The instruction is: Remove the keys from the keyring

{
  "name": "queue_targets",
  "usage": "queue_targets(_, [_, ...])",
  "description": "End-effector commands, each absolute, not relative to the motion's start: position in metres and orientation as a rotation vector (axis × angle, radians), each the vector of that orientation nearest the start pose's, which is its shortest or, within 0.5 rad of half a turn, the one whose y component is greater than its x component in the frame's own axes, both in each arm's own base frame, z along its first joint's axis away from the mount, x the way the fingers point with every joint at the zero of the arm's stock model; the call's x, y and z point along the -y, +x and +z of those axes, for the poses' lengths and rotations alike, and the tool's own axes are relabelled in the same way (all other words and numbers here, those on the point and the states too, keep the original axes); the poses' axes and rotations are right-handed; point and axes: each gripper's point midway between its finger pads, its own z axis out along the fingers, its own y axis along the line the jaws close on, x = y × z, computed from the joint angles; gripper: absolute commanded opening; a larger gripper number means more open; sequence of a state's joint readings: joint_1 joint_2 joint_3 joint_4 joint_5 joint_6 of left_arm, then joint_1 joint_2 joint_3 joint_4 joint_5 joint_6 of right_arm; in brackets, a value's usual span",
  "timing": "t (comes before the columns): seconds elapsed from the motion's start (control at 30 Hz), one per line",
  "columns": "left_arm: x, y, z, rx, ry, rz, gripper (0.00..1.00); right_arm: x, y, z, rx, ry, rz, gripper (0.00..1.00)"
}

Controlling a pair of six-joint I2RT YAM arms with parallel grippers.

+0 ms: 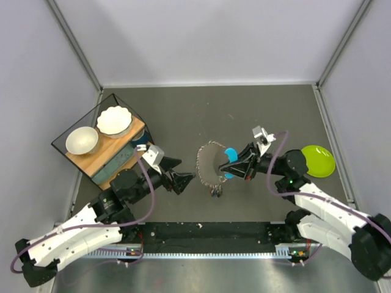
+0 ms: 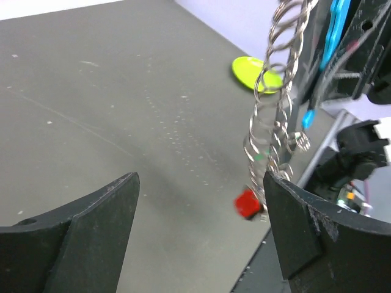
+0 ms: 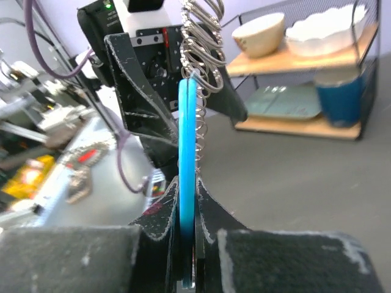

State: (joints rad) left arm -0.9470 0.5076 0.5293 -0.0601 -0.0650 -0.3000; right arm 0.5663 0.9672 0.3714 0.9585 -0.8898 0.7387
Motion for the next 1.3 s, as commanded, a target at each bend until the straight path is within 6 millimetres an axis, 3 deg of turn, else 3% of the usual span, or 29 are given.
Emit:
queue_targets(0.0, [0.234, 0.137, 0.301, -1.497, 0.487, -1.108, 0.88, -0.266, 0.156, 0.311, -1.13, -0.964, 1.248, 0.0])
queue_targets(0.2, [0.24, 0.138, 0.306, -1.442, 0.546, -1.089, 0.89, -0.258, 0.177, 0.325, -1.189, -1.01, 1.007, 0.0])
queue_targets(0.23, [0.242, 0.139, 0.306, -1.441, 0.556, -1.086, 0.89, -0.257, 0.178, 0.34, -1.185, -1.002, 0.994, 0.0])
queue_targets(0.27, [0.243, 0.141, 0.309, -1.438, 0.556, -1.078, 0.89, -0.255, 0.195, 0.32, -1.349, -0.956, 0.96, 0.0])
queue_targets(0.33, [0.245, 0.146, 0.306, -1.454, 0.564, -1.048, 0.89, -0.249, 0.22, 0.326, -1.497, -0.8, 0.905, 0.0])
queue_targets(0.37, [0.245, 0.149, 0.308, -1.457, 0.559, -1.036, 0.88, -0.245, 0.243, 0.304, -1.676, -0.639, 0.884, 0.0])
queue_targets(0.4, [0.245, 0.151, 0.304, -1.478, 0.563, -1.023, 0.88, -0.236, 0.249, 0.289, -1.802, -0.557, 0.908, 0.0])
queue_targets(0.43, [0.246, 0.152, 0.301, -1.49, 0.567, -1.019, 0.88, -0.241, 0.245, 0.291, -1.839, -0.537, 1.004, 0.0])
queue_targets(0.47, [0.247, 0.151, 0.297, -1.502, 0.575, -1.021, 0.88, -0.255, 0.223, 0.296, -1.879, -0.534, 1.223, 0.0])
queue_targets(0.5, [0.248, 0.15, 0.294, -1.507, 0.575, -1.028, 0.88, -0.263, 0.22, 0.316, -1.793, -0.538, 1.306, 0.0])
queue_targets(0.57, [0.246, 0.15, 0.284, -1.53, 0.562, -1.028, 0.88, -0.271, 0.198, 0.331, -1.734, -0.52, 1.518, 0.0])
queue_targets(0.63, [0.245, 0.15, 0.281, -1.53, 0.552, -1.03, 0.88, -0.275, 0.193, 0.349, -1.687, -0.569, 1.529, 0.0])
queue_targets(0.67, [0.244, 0.15, 0.278, -1.534, 0.548, -1.032, 0.88, -0.273, 0.204, 0.341, -1.665, -0.651, 1.349, 0.0])
queue_targets(0.7, [0.244, 0.149, 0.28, -1.528, 0.548, -1.035, 0.88, -0.271, 0.203, 0.338, -1.68, -0.679, 1.277, 0.0])
queue_targets(0.73, [0.244, 0.149, 0.279, -1.53, 0.547, -1.036, 0.88, -0.271, 0.203, 0.342, -1.613, -0.704, 1.255, 0.0])
queue_targets(0.77, [0.243, 0.149, 0.281, -1.527, 0.544, -1.037, 0.88, -0.272, 0.196, 0.35, -1.567, -0.7, 1.341, 0.0])
queue_targets(0.8, [0.243, 0.15, 0.281, -1.531, 0.542, -1.034, 0.87, -0.27, 0.2, 0.351, -1.564, -0.626, 1.401, 0.0])
queue_targets(0.83, [0.244, 0.152, 0.279, -1.542, 0.533, -1.023, 0.88, -0.268, 0.216, 0.337, -1.659, -0.494, 1.45, 0.0])
queue_targets(0.87, [0.244, 0.153, 0.279, -1.549, 0.534, -1.019, 0.87, -0.263, 0.223, 0.336, -1.748, -0.348, 1.534, 0.0])
queue_targets(0.93, [0.244, 0.156, 0.278, -1.563, 0.522, -1.011, 0.87, -0.265, 0.214, 0.344, -1.745, -0.296, 1.602, 0.0])
queue_targets(0.97, [0.245, 0.157, 0.277, -1.571, 0.521, -1.01, 0.87, -0.26, 0.221, 0.345, -1.774, -0.156, 1.599, 0.0])
queue_targets(1.0, [0.245, 0.157, 0.276, -1.577, 0.519, -1.012, 0.87, -0.258, 0.22, 0.346, -1.773, -0.134, 1.605, 0.0])
queue_targets(1.03, [0.244, 0.157, 0.27, -1.603, 0.525, -1.002, 0.87, -0.258, 0.214, 0.366, -1.718, -0.197, 1.604, 0.0])
queue_targets(1.07, [0.246, 0.155, 0.269, -1.609, 0.528, -1.015, 0.87, -0.258, 0.206, 0.356, -1.746, -0.329, 1.519, 0.0])
queue_targets(1.13, [0.248, 0.155, 0.271, -1.61, 0.523, -1.035, 0.87, -0.257, 0.196, 0.369, -1.671, -0.467, 1.47, 0.0])
queue_targets(1.17, [0.251, 0.154, 0.278, -1.585, 0.517, -1.067, 0.87, -0.256, 0.177, 0.376, -1.603, -0.565, 1.513, 0.0])
queue_targets(1.2, [0.254, 0.154, 0.28, -1.585, 0.514, -1.081, 0.87, -0.255, 0.164, 0.401, -1.415, -0.66, 1.529, 0.0])
queue_targets(1.23, [0.255, 0.154, 0.286, -1.568, 0.506, -1.098, 0.87, -0.255, 0.157, 0.389, -1.402, -0.679, 1.562, 0.0])
queue_targets(1.27, [0.256, 0.153, 0.29, -1.567, 0.488, -1.123, 0.86, -0.254, 0.149, 0.39, -1.364, -0.717, 1.573, 0.0])
